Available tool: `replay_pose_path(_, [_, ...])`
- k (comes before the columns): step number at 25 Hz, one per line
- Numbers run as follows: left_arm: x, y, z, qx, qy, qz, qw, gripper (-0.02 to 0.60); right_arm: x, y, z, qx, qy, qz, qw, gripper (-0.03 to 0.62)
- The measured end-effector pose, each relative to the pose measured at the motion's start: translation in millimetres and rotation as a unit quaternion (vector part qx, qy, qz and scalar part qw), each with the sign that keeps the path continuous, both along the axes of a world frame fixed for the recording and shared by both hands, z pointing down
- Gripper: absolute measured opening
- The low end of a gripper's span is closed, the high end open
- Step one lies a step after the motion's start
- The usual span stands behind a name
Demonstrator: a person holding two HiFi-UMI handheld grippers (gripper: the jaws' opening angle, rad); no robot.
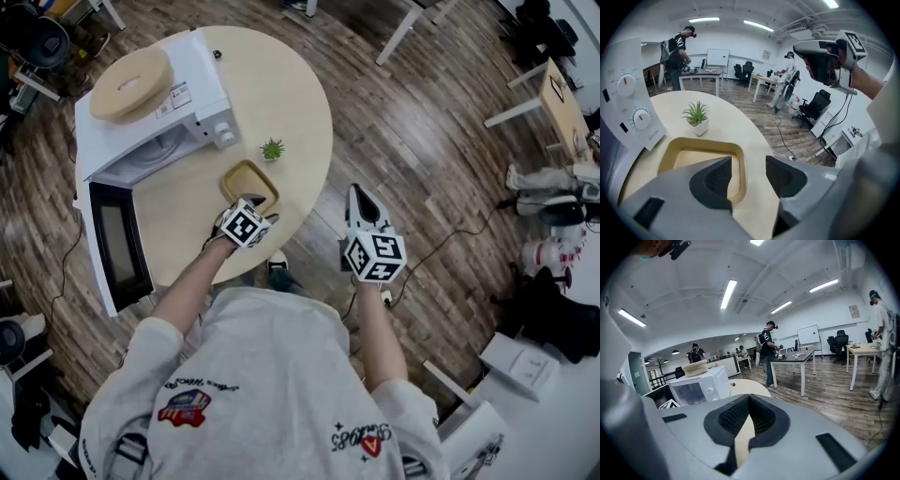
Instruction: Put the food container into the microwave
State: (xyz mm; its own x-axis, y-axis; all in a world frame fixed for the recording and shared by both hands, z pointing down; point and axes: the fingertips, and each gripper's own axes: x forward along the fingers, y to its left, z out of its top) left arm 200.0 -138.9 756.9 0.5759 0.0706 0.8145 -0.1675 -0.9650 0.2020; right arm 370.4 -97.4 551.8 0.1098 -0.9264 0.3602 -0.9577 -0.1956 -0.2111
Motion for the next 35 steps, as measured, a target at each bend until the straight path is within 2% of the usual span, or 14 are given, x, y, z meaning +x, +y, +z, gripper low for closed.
replay_pose_path(3, [7,-2,3,0.031,-0.017,0.014,0.9993,0.207,9,9,-2,-0.001,0.004,0.011,1.0,-0.008])
replay_pose_path(8, [0,11,26,0.023,-0.075,0.037,0.9963,0.163,19,20,1,-0.005,0.006,0.024,1.0,-0.008])
replay_pose_path(12, [-1,10,35,0.038,-0.098,0.049,0.9933,0.151,23,25,3,-0.008,0.006,0.031,0.999,-0.008])
replay_pose_path(17, [-1,4,36,0.061,-0.109,0.031,0.9916,0.039,27,28,0,-0.004,0.006,0.036,0.999,-0.008])
replay_pose_path(18, [-1,3,35,0.063,-0.109,0.025,0.9917,0.035,28,29,-1,-0.003,0.006,0.036,0.999,-0.008])
replay_pose_path(25, [-6,-4,21,0.073,-0.082,0.003,0.9939,0.021,27,23,-3,0.0,0.001,0.029,1.0,-0.008])
replay_pose_path(35, [-14,-16,-36,0.068,0.026,-0.025,0.997,0.017,-13,-14,-17,0.018,-0.001,-0.025,1.0,-0.008])
